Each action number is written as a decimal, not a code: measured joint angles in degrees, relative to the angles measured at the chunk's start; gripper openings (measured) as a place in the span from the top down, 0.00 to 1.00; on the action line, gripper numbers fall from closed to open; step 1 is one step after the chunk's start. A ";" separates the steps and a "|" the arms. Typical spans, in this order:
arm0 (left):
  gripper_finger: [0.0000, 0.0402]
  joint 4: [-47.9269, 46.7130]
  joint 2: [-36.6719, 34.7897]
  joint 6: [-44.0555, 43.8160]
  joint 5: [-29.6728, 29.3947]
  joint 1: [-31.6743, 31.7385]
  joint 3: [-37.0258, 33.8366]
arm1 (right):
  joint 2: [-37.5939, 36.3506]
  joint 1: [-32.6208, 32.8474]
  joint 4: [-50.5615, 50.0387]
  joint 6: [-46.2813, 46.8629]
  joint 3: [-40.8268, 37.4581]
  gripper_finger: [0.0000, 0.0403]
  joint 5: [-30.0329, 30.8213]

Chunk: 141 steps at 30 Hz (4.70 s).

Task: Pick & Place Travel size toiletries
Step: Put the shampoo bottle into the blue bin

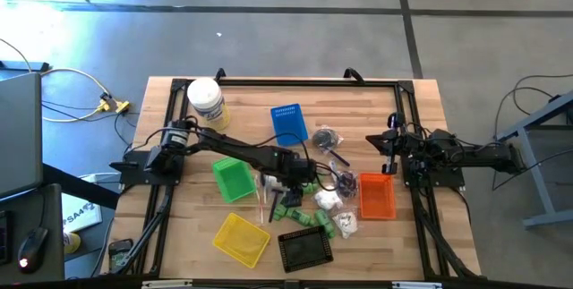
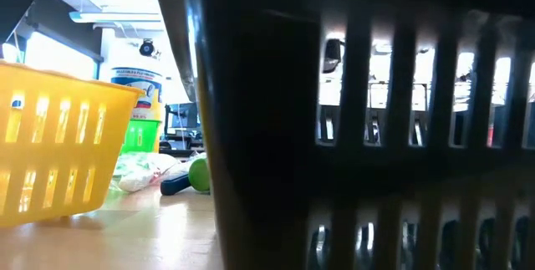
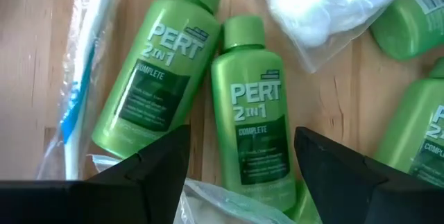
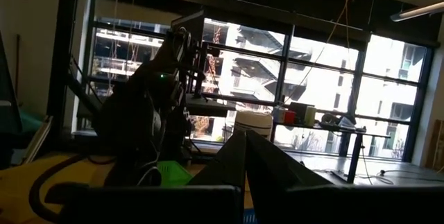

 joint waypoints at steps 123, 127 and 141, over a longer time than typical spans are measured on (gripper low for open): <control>0.70 19.04 -67.32 12.36 -19.75 14.26 -39.67 | 0.15 -0.02 -2.25 2.97 0.02 0.99 0.49; 0.70 8.30 -57.31 21.01 -19.63 17.60 -26.82 | 0.15 0.00 -2.60 2.99 0.00 0.99 -0.25; 0.70 -3.56 -25.63 64.30 -18.95 20.76 0.15 | 0.15 0.00 -4.04 3.28 0.02 0.99 -0.21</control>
